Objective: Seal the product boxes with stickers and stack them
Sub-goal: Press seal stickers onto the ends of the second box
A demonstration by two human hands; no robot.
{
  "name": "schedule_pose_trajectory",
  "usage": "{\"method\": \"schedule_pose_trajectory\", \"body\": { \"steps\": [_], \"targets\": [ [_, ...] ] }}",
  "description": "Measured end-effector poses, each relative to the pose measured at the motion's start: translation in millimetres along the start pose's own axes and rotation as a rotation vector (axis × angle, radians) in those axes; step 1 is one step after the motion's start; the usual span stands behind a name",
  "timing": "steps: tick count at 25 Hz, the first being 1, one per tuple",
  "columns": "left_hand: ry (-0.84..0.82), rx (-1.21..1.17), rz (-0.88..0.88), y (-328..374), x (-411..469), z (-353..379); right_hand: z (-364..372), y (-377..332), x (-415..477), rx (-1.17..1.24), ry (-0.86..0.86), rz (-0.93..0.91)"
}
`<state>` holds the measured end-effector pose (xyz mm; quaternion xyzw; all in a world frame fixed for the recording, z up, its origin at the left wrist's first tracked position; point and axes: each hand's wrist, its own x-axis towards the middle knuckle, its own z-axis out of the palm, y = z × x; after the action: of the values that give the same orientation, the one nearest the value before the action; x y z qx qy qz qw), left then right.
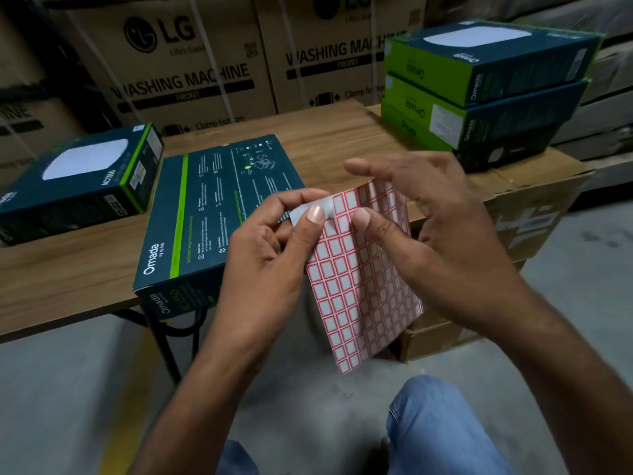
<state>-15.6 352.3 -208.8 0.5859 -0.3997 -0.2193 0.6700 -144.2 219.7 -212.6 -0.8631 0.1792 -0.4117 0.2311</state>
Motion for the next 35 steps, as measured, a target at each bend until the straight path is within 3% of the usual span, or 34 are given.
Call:
{"method": "schedule_pose_trajectory", "body": {
  "steps": [3,7,10,14,35],
  "targets": [
    [-0.033,0.047,0.016,5.4,-0.3,-4.1,-7.9,-1.0,7.6,0.012,-0.080,0.028],
    [0.005,0.033,0.061,5.7,-1.0,-5.2,-14.2,-6.8,9.8,0.260,-0.108,0.121],
    [0.041,0.189,0.194,3.4,-0.1,-8.8,-15.0,-12.3,7.5,0.367,-0.116,0.153],
    [0.048,0.286,0.211,3.2,-1.6,-14.5,-13.1,-16.0,6.0,0.434,-0.106,0.165],
    [0.020,0.335,0.199,10.7,-7.4,-16.3,-18.0,-29.2,5.4,0.441,-0.136,0.188]
  ]
}}
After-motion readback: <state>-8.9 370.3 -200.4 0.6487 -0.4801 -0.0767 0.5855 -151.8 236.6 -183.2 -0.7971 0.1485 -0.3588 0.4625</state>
